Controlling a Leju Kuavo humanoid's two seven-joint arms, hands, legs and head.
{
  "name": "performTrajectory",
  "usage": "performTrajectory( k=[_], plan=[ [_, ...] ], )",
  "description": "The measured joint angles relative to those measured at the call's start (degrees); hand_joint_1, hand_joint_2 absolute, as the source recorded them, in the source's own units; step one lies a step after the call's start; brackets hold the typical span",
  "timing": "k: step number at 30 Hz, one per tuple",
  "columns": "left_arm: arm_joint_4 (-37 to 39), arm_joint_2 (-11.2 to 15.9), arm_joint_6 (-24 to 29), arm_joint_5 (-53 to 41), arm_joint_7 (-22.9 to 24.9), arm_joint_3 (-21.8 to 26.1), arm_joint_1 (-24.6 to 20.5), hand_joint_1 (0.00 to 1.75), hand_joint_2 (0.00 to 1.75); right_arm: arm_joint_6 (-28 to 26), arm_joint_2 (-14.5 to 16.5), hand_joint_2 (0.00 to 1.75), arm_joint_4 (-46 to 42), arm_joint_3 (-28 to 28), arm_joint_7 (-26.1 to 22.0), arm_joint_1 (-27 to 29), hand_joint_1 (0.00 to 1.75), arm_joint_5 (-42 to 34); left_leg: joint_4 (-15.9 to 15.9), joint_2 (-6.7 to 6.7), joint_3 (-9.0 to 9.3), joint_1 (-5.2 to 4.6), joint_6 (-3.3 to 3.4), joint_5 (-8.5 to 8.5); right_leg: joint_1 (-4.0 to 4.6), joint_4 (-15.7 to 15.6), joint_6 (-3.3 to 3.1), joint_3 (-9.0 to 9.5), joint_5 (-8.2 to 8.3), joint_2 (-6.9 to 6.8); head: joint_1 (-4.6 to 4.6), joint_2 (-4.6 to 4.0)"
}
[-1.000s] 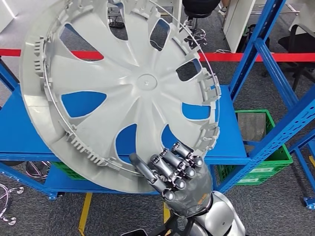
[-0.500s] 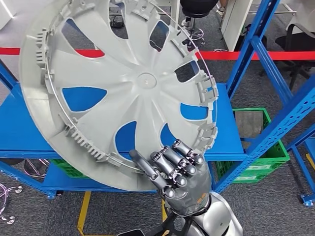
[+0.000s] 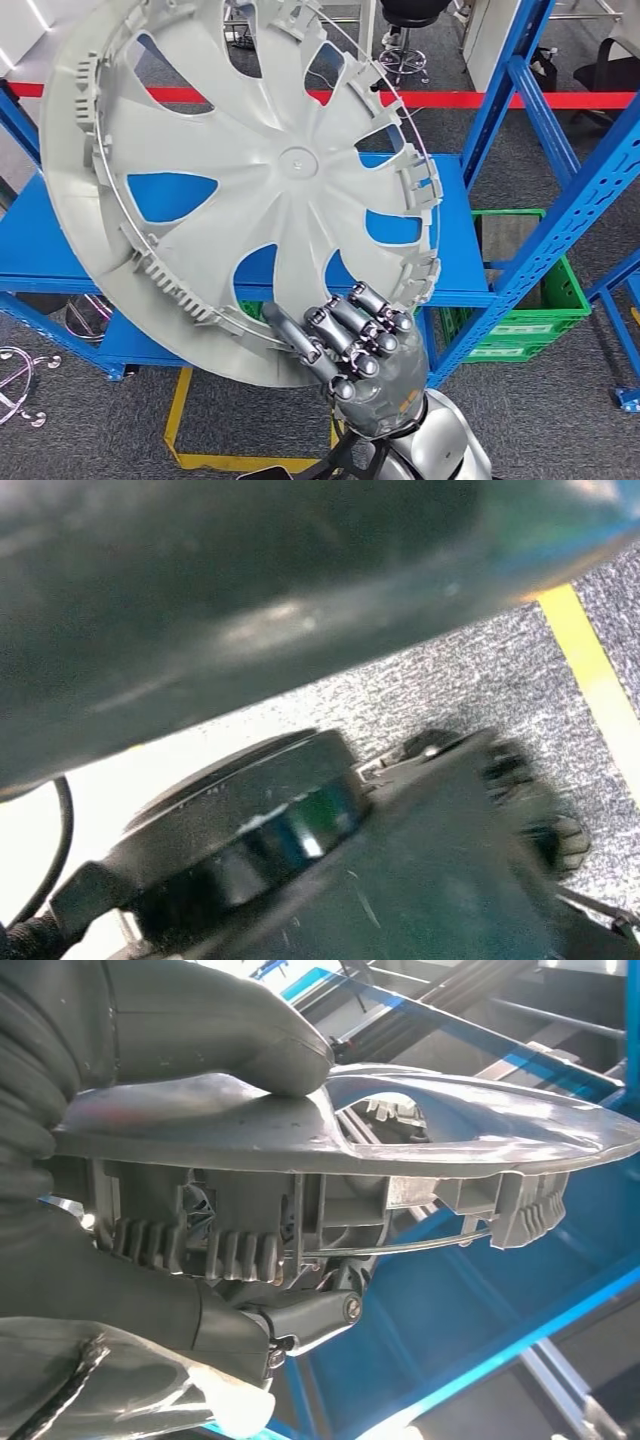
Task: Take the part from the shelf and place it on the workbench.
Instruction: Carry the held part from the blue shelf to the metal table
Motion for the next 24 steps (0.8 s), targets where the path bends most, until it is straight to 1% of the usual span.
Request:
performTrajectory(
  k=[1, 2, 4, 5, 6, 7, 8, 9, 10, 11, 12, 13, 14, 15, 16, 17, 18, 19, 20, 21, 22, 23, 24],
  plan=[
    [0.0, -0.01, 0.0, 0.0, 0.0, 0.0, -0.05, 0.0, 0.0, 0.0, 0.0, 1.75, 0.0, 0.1, 0.14, -0.09, 1.75, 0.01, -2.54, 0.02, 1.33, -0.11, 0.25, 0.17, 0.06, -0.02, 0.36, -0.17, 0.42, -0.05, 0.01, 0.0],
    [0.0, 0.0, 0.0, 0.01, 0.0, 0.0, -0.08, 0.0, 0.0, 0.0, 0.0, 1.75, 0.01, 0.24, 0.33, -0.23, 1.75, 0.02, -3.68, 0.02, 1.74, -0.27, 0.54, 0.06, 0.07, -0.12, 0.75, -0.31, 0.89, -0.09, 0.03, 0.01],
    [0.01, 0.02, 0.0, 0.03, -0.01, 0.0, -0.03, 0.0, 0.0, 0.01, 0.0, 1.75, 0.07, 0.61, 0.75, -0.62, 1.75, 0.07, -3.96, 0.06, 1.15, -0.34, 1.35, 0.82, -0.05, -0.3, 1.54, -0.53, 1.55, -0.08, 0.03, 0.0],
    [0.02, 0.03, 0.0, 0.07, -0.01, 0.01, -0.02, 0.0, 0.0, 0.01, 0.0, 1.75, 0.13, 0.82, 1.01, -0.83, 1.75, 0.09, -4.06, 0.13, 0.72, -0.3, 1.85, 1.38, -0.11, 0.08, 1.85, -0.96, 0.85, 0.07, 0.08, 0.0],
    [0.03, 0.03, 0.01, 0.11, 0.0, 0.01, -0.02, 0.0, 0.0, 0.01, 0.0, 1.75, 0.21, 1.03, 1.25, -1.09, 1.75, 0.11, -4.2, 0.21, 0.16, -0.24, 2.32, 2.03, -0.11, 1.46, 2.07, -1.62, -0.91, 0.3, 0.13, -0.01],
    [0.04, 0.03, 0.01, 0.15, 0.0, 0.02, -0.03, 0.0, 0.0, 0.01, 0.0, 1.75, 0.32, 1.23, 1.49, -1.38, 1.75, 0.11, -4.25, 0.29, -0.54, -0.21, 2.69, 2.69, -0.13, 4.0, 2.17, -2.52, -3.58, 0.57, 0.19, -0.01],
    [0.04, 0.03, 0.02, 0.19, 0.0, 0.03, -0.05, 0.0, 0.0, 0.01, 0.0, 1.75, 0.45, 1.47, 1.73, -1.67, 1.75, 0.11, -4.21, 0.3, -1.37, -0.32, 2.96, 3.31, -0.1, 7.44, 2.22, -3.53, -6.55, 0.8, 0.26, -0.01],
    [0.04, 0.03, 0.04, 0.24, 0.0, 0.05, -0.05, 0.0, 0.0, 0.01, 0.0, 1.75, 0.6, 1.72, 1.95, -1.92, 1.75, 0.09, -4.15, 0.3, -2.22, -0.44, 3.11, 3.92, -0.07, 11.13, 2.23, -4.27, -8.81, 0.94, 0.27, -0.01],
    [0.04, 0.05, 0.05, 0.31, 0.0, 0.08, -0.04, 0.0, 0.0, 0.01, 0.0, 1.75, 0.78, 1.98, 2.19, -2.1, 1.75, 0.07, -4.07, 0.29, -3.05, -0.59, 3.19, 4.49, -0.06, 13.99, 2.2, -4.55, -9.84, 1.01, 0.27, -0.01],
    [0.04, 0.09, 0.07, 0.4, 0.0, 0.13, -0.03, 0.0, 0.0, 0.01, 0.0, 1.75, 0.98, 2.23, 2.44, -2.25, 1.75, 0.04, -3.96, 0.29, -3.87, -0.75, 3.24, 5.04, -0.01, 15.19, 2.08, -4.05, -9.47, 1.03, 0.27, -0.01],
    [0.04, 0.14, 0.08, 0.49, 0.01, 0.22, -0.02, 0.0, 0.0, 0.01, 0.0, 1.75, 1.16, 2.47, 2.69, -2.41, 1.75, 0.02, -3.84, 0.28, -4.65, -0.91, 3.25, 5.54, 0.08, 14.36, 1.85, -2.56, -8.08, 1.04, 0.27, -0.01],
    [0.04, 0.18, 0.08, 0.57, 0.01, 0.36, -0.02, 0.0, 0.0, 0.01, 0.01, 1.75, 1.32, 2.7, 2.92, -2.6, 1.75, 0.01, -3.74, 0.24, -5.32, -1.06, 3.22, 6.01, 0.24, 11.53, 1.47, -0.1, -6.36, 1.07, 0.27, -0.01],
    [0.04, 0.17, 0.09, 0.6, 0.01, 0.52, -0.03, 0.0, 0.0, 0.01, 0.02, 1.75, 1.44, 2.91, 3.08, -2.82, 1.75, 0.01, -3.64, 0.2, -5.85, -1.16, 3.15, 6.47, 0.48, 7.41, 0.93, 2.82, -5.37, 1.13, 0.25, -0.01],
    [0.04, 0.16, 0.09, 0.62, 0.01, 0.69, -0.05, 0.0, 0.0, 0.01, 0.04, 1.75, 1.52, 3.1, 3.17, -3.03, 1.75, 0.02, -3.56, 0.17, -6.24, -1.27, 3.01, 6.91, 0.67, 3.03, 0.5, 5.79, -5.09, 1.17, 0.22, 0.0],
    [0.04, 0.15, 0.09, 0.64, 0.0, 0.83, -0.06, 0.0, 0.0, 0.01, 0.08, 1.75, 1.61, 3.26, 3.22, -3.22, 1.75, 0.03, -3.52, 0.14, -6.56, -1.28, 2.8, 7.42, 0.87, -0.43, 0.22, 7.95, -5.4, 1.23, 0.22, 0.0],
    [0.04, 0.15, 0.09, 0.66, 0.0, 0.92, -0.07, 0.0, 0.0, 0.01, 0.1, 1.75, 1.68, 3.38, 3.24, -3.39, 1.75, 0.03, -3.51, 0.15, -6.86, -1.21, 2.55, 7.99, 1.06, -2.51, 0.09, 9.06, -5.89, 1.27, 0.23, 0.0],
    [0.05, 0.16, 0.09, 0.67, 0.0, 0.98, -0.06, 0.0, 0.0, 0.01, 0.13, 1.75, 1.75, 3.47, 3.26, -3.5, 1.75, 0.04, -3.55, 0.15, -7.14, -1.13, 2.25, 8.57, 1.17, -3.4, 0.11, 9.4, -5.83, 1.26, 0.23, 0.01],
    [0.06, 0.22, 0.1, 0.68, 0.01, 1.03, -0.03, 0.0, 0.0, 0.01, 0.13, 1.75, 1.83, 3.53, 3.29, -3.59, 1.75, 0.03, -3.57, 0.12, -7.39, -1.0, 1.93, 8.89, 1.12, -3.67, -0.02, 9.03, -5.41, 1.18, 0.26, 0.0],
    [0.08, 0.27, 0.11, 0.69, 0.01, 1.05, -0.01, 0.0, 0.0, 0.02, 0.14, 1.75, 1.91, 3.59, 3.32, -3.67, 1.75, 0.02, -3.31, 0.1, -7.7, -0.92, 1.57, 8.5, 1.03, -3.82, -0.27, 8.57, -4.84, 1.05, 0.2, 0.0],
    [0.09, 0.33, 0.11, 0.7, 0.02, 1.06, 0.04, 0.0, 0.0, 0.02, 0.16, 1.75, 2.0, 3.68, 3.37, -3.76, 1.75, 0.02, -2.26, 0.08, -8.16, -0.83, 1.21, 7.1, 0.87, -3.97, -0.64, 8.12, -4.22, 0.89, 0.05, 0.0],
    [0.1, 0.4, 0.1, 0.72, 0.03, 1.08, 0.07, 0.0, 0.0, 0.03, 0.2, 1.75, 2.11, 3.77, 3.44, -3.84, 1.75, 0.01, -0.02, 0.07, -8.9, -0.68, 0.82, 4.72, 0.7, -4.06, -0.96, 7.55, -3.6, 0.7, -0.08, -0.01],
    [0.11, 0.44, 0.06, 0.74, 0.04, 1.08, 0.09, 0.0, 0.0, 0.03, 0.26, 1.75, 2.21, 3.85, 3.49, -3.9, 1.75, 0.01, 3.4, 0.09, -9.87, -0.48, 0.44, 1.85, 0.71, -3.97, -1.15, 6.89, -3.06, 0.57, -0.22, -0.01],
    [0.11, 0.52, -0.06, 0.75, 0.04, 1.09, 0.08, 0.0, 0.0, 0.03, 0.31, 1.75, 2.31, 3.91, 3.54, -3.94, 1.75, 0.01, 7.32, 0.09, -10.81, -0.22, 0.09, -0.68, 0.7, -3.82, -1.25, 6.16, -2.5, 0.44, -0.32, -0.01]
  ],
)
